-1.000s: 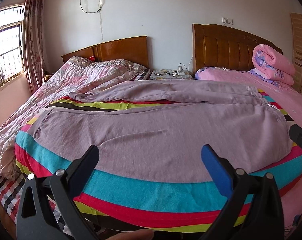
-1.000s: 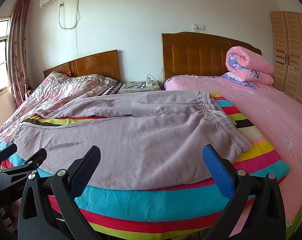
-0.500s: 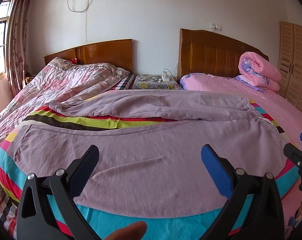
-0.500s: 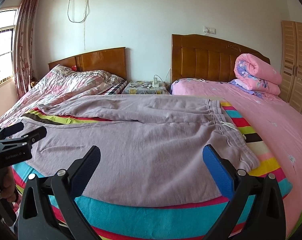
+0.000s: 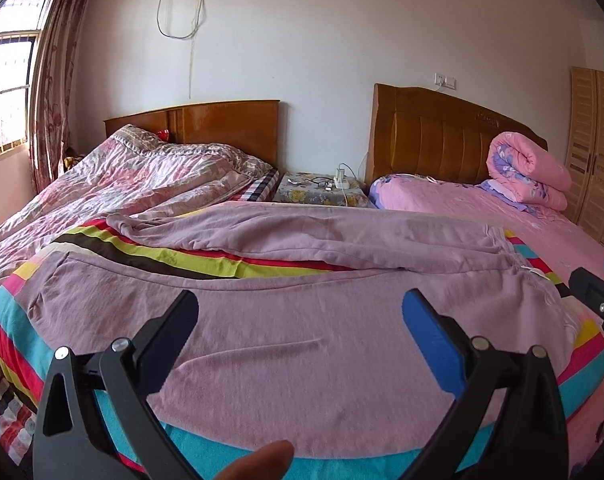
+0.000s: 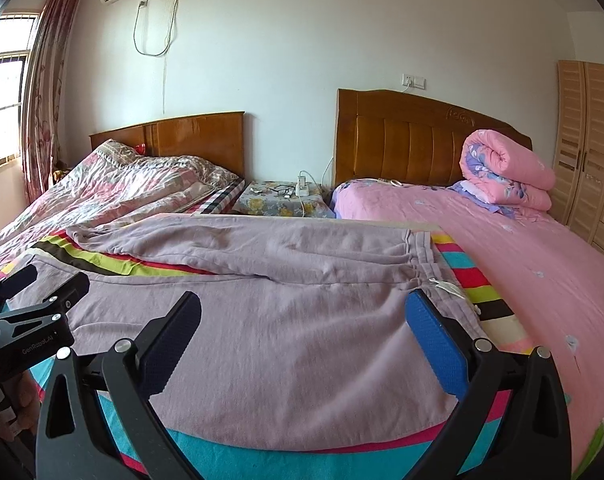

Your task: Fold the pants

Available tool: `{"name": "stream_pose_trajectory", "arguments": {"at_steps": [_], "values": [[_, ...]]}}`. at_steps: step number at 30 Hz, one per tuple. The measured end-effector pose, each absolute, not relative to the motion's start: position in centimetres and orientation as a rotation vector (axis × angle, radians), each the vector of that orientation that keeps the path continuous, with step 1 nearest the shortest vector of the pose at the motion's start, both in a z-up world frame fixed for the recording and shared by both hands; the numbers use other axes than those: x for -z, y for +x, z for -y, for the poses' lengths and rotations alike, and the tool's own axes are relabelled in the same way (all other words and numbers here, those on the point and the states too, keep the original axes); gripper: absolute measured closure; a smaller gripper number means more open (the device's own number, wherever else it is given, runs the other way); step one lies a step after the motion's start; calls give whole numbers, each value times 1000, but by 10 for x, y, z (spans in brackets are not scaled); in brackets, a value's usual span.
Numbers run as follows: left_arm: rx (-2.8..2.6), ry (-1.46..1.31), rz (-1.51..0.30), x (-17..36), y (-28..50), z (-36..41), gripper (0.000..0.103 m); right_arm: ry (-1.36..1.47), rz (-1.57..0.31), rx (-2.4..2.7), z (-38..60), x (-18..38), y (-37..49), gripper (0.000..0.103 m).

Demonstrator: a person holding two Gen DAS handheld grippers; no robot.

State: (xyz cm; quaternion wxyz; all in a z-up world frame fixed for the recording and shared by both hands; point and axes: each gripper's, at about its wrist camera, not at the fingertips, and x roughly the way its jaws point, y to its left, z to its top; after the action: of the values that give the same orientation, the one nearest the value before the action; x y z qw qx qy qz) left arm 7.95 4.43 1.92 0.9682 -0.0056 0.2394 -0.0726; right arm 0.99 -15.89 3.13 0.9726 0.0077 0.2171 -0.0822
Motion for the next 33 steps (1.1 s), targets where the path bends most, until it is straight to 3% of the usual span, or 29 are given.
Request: {"name": "stream_pose_trajectory", "arguments": {"at_steps": [7,33], "values": [[-67,137,-421,-17,68,-22,1,77,-499,178,171,-18,14,4],[55,51,-560,3,50,-17,1,117,-526,152,171,4,-12,4]]}}
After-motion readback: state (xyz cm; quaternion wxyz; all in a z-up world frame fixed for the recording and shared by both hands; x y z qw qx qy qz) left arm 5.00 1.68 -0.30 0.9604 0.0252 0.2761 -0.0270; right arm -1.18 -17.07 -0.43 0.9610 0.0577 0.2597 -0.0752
